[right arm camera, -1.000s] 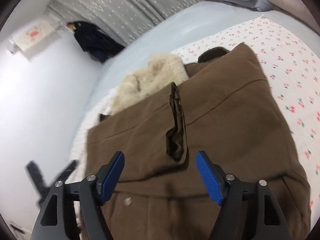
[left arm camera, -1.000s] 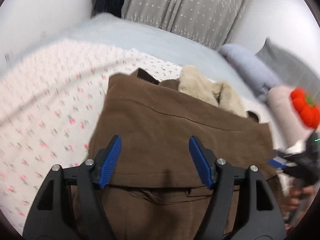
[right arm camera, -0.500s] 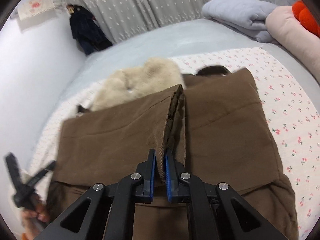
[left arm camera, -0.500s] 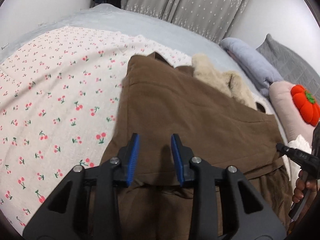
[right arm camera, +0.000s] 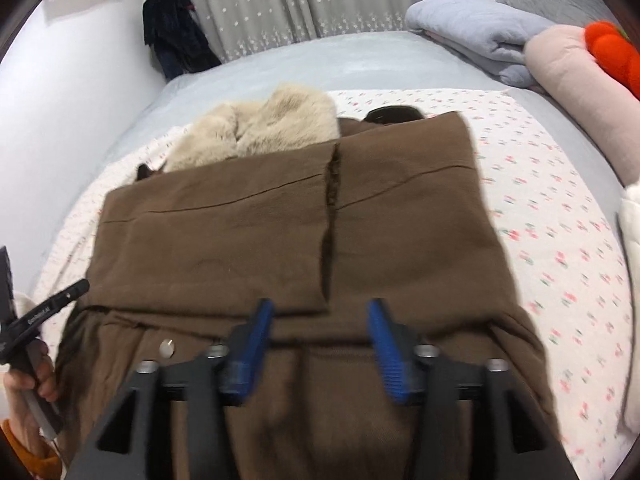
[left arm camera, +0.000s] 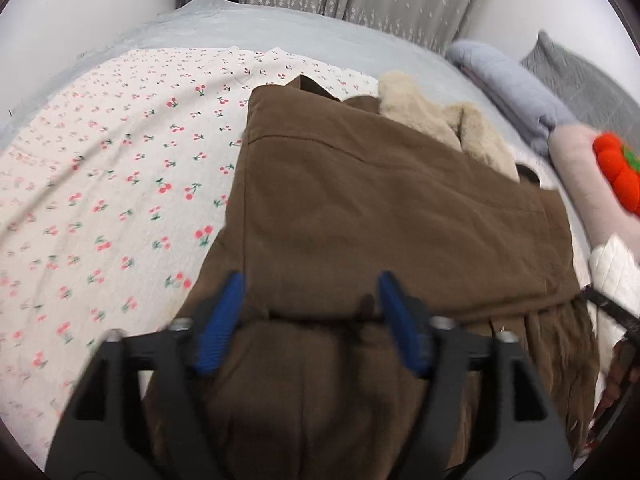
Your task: Fold large clothes
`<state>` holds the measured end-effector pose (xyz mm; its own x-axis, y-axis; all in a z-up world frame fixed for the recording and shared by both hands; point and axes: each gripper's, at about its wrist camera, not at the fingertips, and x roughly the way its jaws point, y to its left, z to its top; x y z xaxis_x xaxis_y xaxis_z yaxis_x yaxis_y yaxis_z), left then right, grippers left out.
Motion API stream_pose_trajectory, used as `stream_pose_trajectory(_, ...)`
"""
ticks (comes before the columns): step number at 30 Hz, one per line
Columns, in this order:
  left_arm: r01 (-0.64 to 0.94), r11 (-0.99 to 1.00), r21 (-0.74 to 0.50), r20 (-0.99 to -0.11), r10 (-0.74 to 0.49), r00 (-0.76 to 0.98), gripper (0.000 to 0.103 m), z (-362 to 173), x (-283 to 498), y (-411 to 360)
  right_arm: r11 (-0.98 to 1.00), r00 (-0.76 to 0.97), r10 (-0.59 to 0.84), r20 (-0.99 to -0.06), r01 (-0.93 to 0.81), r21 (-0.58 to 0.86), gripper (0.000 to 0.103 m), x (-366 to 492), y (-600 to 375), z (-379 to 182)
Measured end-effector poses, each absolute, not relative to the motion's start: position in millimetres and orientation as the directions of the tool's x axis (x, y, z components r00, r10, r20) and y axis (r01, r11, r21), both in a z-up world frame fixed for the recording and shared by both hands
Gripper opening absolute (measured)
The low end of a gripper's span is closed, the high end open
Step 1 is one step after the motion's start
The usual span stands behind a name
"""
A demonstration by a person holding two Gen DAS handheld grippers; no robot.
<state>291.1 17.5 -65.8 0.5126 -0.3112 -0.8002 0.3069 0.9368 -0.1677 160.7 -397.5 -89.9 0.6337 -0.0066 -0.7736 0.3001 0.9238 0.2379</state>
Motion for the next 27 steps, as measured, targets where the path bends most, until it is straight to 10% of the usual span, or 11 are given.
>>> stream_pose_trajectory(15, 0.382, 0.920, 0.083, -0.856, -0.130, 0.500, 0.092, -61, 156, 77, 0.927, 0.588, -0.046, -0.808, 0.327, 0.185, 0.084, -6, -447, -97)
stream_pose_trajectory(27, 0.368, 0.914, -0.169, -0.935, -0.267, 0.232, 0.092, -101, 118, 159, 0.818, 0.503, 0.232, -0.832, 0.362, 0.447, 0.084, -73, -477, -133)
